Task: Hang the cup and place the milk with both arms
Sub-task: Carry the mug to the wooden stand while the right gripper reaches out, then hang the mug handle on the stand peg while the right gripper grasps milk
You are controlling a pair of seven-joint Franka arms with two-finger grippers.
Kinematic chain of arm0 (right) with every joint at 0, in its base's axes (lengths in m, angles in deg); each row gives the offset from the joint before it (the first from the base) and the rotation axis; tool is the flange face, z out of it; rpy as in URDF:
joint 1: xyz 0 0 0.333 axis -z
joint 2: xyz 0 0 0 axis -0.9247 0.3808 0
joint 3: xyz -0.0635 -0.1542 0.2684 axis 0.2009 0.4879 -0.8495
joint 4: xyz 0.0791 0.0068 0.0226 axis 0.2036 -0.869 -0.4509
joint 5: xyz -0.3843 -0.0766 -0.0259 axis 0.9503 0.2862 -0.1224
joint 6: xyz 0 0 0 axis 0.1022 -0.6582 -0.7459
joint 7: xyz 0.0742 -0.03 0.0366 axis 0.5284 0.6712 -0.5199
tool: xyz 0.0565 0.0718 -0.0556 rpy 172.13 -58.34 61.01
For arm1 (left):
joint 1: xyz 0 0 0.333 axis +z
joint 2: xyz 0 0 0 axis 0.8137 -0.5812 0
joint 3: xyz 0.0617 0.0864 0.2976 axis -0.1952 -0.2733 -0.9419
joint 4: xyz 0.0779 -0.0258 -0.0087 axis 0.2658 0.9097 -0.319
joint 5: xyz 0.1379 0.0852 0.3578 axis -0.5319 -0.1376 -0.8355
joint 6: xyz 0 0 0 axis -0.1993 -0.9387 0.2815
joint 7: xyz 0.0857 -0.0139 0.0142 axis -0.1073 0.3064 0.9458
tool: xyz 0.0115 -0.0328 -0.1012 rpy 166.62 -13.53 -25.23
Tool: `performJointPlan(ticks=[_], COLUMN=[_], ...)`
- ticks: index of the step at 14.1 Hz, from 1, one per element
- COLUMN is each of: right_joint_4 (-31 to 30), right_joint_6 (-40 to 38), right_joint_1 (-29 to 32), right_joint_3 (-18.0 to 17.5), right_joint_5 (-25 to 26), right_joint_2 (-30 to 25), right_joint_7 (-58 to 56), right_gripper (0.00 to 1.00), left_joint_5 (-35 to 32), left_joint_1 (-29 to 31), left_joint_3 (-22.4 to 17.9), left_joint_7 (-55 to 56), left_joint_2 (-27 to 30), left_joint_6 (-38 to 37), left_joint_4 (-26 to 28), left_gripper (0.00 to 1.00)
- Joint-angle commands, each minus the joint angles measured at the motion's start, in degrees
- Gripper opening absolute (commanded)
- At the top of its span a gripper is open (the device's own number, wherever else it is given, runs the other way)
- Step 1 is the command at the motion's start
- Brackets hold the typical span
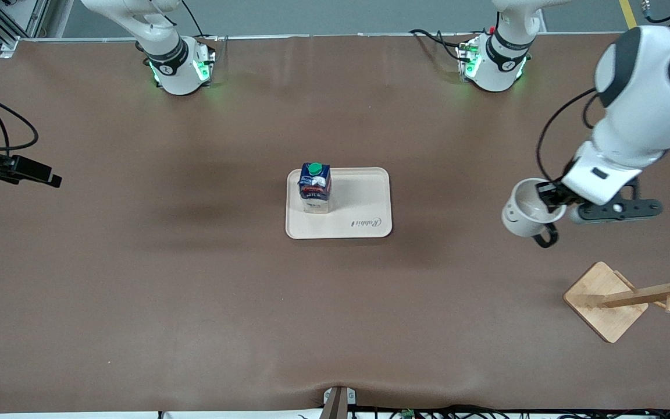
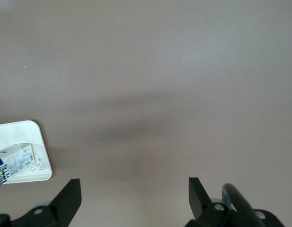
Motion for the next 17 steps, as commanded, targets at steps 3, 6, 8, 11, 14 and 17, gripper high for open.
performJointPlan(ticks=[3, 6, 8, 11, 14, 17], right_joint_4=[-1.47, -2.88, -5.86, -8.07, -8.07, -7.98], right_joint_6=[0.03, 3.88, 10.80, 18.12, 21.90, 26.30], right_joint_1=[-5.72, -17.13, -24.16, -33.75, -41.22, -45.19], right_joint_3=[-0.67, -0.67, -0.58, -0.58, -0.58, -0.58], right_joint_5=[-4.23, -4.78, -4.78, -3.82, 2.94, 3.66], right_joint_2=[-0.68, -0.68, -0.15, 2.73, 6.96, 10.65], right_joint_7=[7.84, 24.38, 30.19, 45.04, 56.02, 61.86], right_gripper=[1.00, 1.00, 1.00, 1.00, 1.00, 1.00], left_joint_5=[-0.48, -0.65, -1.27, -1.27, -1.35, -1.18], left_joint_1=[6.30, 9.73, 11.40, 13.78, 15.36, 17.12], left_joint_3=[0.17, 0.17, 0.17, 0.17, 0.17, 0.17], left_joint_7=[-16.87, -26.46, -31.99, -39.65, -44.58, -47.57], left_joint_2=[-0.52, -1.66, -3.50, -7.37, -10.54, -11.94], left_joint_6=[-1.28, -1.28, -0.93, -0.66, -0.66, -0.57], left_joint_4=[-2.24, -3.04, -4.26, -8.03, -11.29, -11.65], left_gripper=[0.00, 0.00, 0.00, 0.00, 0.00, 0.00])
